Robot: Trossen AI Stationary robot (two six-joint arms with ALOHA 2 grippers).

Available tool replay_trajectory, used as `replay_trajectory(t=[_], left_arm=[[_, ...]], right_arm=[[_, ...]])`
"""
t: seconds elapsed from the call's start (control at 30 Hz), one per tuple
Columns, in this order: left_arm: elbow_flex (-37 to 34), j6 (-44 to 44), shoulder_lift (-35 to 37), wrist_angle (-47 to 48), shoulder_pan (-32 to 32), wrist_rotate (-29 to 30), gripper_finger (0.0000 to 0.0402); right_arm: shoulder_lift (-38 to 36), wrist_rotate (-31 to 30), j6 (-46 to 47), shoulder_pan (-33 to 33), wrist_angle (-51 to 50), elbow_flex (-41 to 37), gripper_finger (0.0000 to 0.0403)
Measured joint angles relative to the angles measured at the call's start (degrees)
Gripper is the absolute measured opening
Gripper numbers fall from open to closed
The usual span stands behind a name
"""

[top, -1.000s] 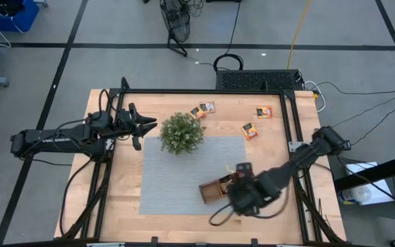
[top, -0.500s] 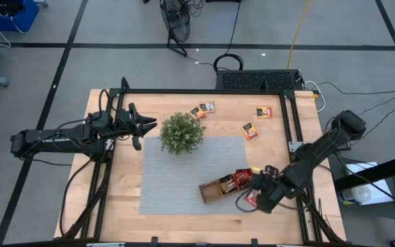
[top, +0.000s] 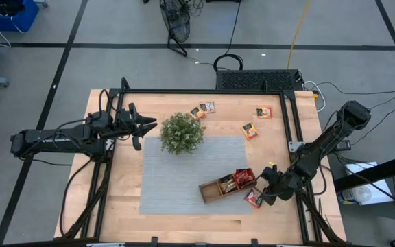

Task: Pick & Place Tea
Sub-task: Put the strawberry tea sachet into the brown organizer

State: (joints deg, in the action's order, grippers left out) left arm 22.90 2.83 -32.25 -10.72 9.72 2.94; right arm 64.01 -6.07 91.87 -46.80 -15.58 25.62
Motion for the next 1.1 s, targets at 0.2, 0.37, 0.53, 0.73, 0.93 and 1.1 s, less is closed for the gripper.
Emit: replay_trajectory(t=[0.2, 0.37, 0.53, 0.73, 0.93, 1.1], left_arm=[[0.0, 0.0, 0.0, 0.0, 0.0, 0.0, 0.0088], [0.0, 0.0, 0.0, 0.0, 0.0, 0.0, 0.0088], [0.0, 0.0, 0.0, 0.0, 0.0, 0.0, 0.0088], [0.0, 0.0, 0.0, 0.0, 0.0, 0.0, 0.0088], [0.0, 0.0, 0.0, 0.0, 0.0, 0.0, 0.0088], [0.0, 0.0, 0.0, 0.0, 0.0, 0.0, 0.0088]], right_arm=[[0.2, -0.1, 1.5, -0.3, 6.8, -3.7, 0.0199], [0.3, 0.0, 1.6, -0.3, 8.5, -4.0, 0.0199], [0.3, -0.5, 1.9, -0.4, 11.7, -4.0, 0.0199], [0.8, -1.4, 1.7, -0.5, 12.3, -4.0, 0.0199], [4.8, -1.6, 1.9, -1.3, 14.6, -4.0, 0.0198], [7.3, -1.7, 0.7, -1.3, 19.3, -3.9, 0.0198]])
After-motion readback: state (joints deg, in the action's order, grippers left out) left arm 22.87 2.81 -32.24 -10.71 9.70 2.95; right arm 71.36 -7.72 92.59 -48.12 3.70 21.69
